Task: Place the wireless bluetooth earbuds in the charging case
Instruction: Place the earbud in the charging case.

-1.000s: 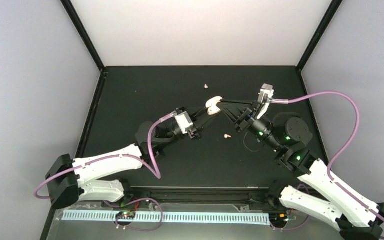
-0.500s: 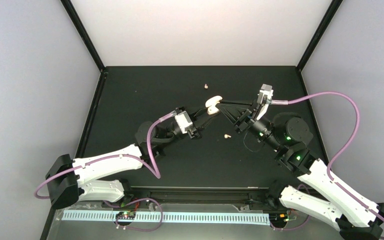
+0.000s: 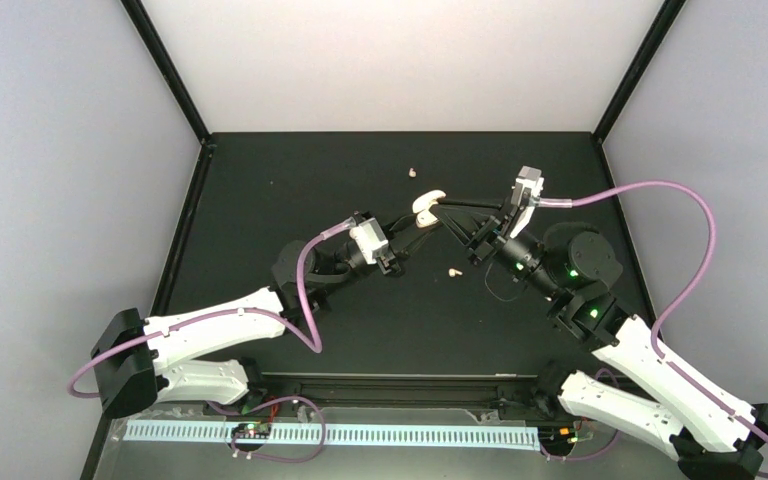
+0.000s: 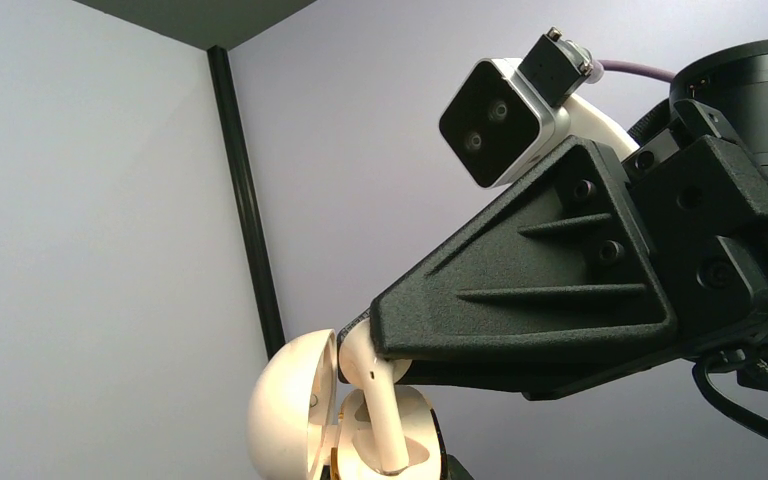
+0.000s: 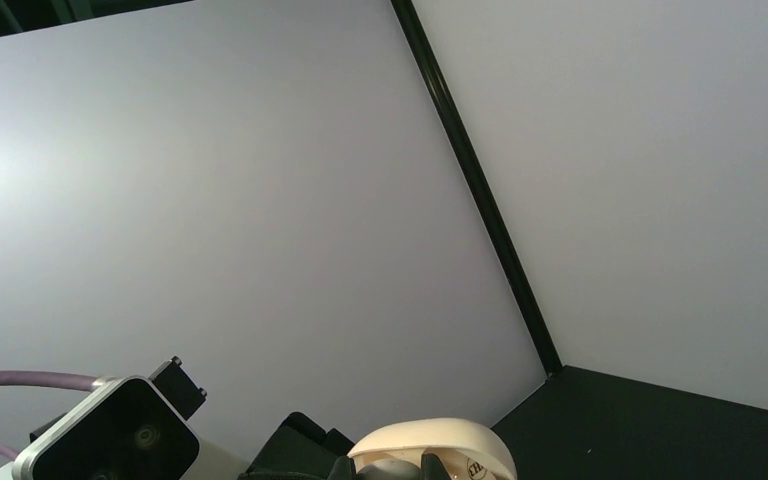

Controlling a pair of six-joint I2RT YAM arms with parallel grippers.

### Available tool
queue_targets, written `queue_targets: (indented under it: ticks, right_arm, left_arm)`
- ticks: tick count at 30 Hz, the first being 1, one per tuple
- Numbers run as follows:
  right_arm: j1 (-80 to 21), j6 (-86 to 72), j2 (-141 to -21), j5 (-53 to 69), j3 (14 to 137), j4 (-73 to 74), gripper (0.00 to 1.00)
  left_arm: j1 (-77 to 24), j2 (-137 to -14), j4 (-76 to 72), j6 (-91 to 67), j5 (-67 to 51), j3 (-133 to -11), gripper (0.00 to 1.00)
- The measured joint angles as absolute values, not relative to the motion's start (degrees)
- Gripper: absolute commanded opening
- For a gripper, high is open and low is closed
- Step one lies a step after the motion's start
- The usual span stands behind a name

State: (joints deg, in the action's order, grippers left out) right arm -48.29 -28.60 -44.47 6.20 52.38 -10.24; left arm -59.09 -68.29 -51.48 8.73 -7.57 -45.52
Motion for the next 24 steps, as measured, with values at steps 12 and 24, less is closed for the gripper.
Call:
queue_targets:
  ticks: [12,24]
  right_arm:
    - [-48.27,-27.92,-44.12,6.39,52.38,-9.85,0.01]
    - [-48.25,-26.65,-43.51,7.40,52.36,-9.41,0.01]
  left_arm:
    - [-59.35,-68.27,-51.42,7.35,-6.87,-45.52,0.02]
    - [-59.48,-68.27,-51.35,4.86,-6.50,-45.52,0.02]
